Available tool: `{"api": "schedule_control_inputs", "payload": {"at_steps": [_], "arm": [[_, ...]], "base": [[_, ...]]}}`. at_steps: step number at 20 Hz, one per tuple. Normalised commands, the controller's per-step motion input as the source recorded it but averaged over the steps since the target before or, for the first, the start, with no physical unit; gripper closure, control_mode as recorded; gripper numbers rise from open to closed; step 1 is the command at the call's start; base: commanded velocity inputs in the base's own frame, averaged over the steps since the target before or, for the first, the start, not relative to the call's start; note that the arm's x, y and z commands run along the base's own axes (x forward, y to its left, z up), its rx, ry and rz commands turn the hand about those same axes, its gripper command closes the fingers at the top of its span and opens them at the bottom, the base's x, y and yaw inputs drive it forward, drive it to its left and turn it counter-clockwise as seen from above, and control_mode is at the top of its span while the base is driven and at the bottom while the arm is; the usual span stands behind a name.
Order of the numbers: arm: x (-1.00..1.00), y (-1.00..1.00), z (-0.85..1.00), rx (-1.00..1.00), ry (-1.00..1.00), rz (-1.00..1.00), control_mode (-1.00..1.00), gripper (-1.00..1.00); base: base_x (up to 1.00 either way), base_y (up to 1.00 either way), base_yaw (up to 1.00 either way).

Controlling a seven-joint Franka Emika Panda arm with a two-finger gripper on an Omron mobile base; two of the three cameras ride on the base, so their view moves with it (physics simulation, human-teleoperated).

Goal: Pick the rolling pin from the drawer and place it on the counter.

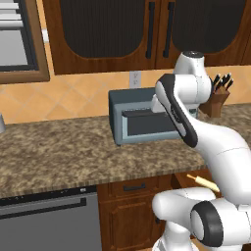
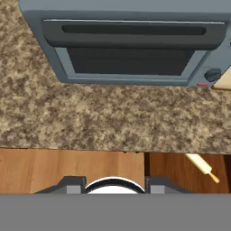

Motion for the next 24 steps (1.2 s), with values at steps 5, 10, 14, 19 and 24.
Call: {"api": "schedule_control_inputs", "payload": {"at_steps": [5, 10, 14, 19, 24], "arm": [[0.01, -0.53, -0.10, 0.00, 0.00, -0.01, -1.00, -1.00], [-0.06, -0.98, -0.37, -0.01, -0.01, -0.01, -1.00, -1.00], [-0.79, -1.00, -0.23, 0.00, -0.06, -0.09, -1.00, -1.00], [-1.00, -0.92, -0.38, -0.01, -0.12, -0.13, -1.00, -1.00], [-0.60, -0.47, -0.67, -0.02, 0.03, -0.19, -1.00, -1.00]], "base": [[0.00, 0.00, 0.00], [0.00, 0.00, 0.00], [0.00, 0.00, 0.00], [0.00, 0.00, 0.00], [0.00, 0.00, 0.00]]}}
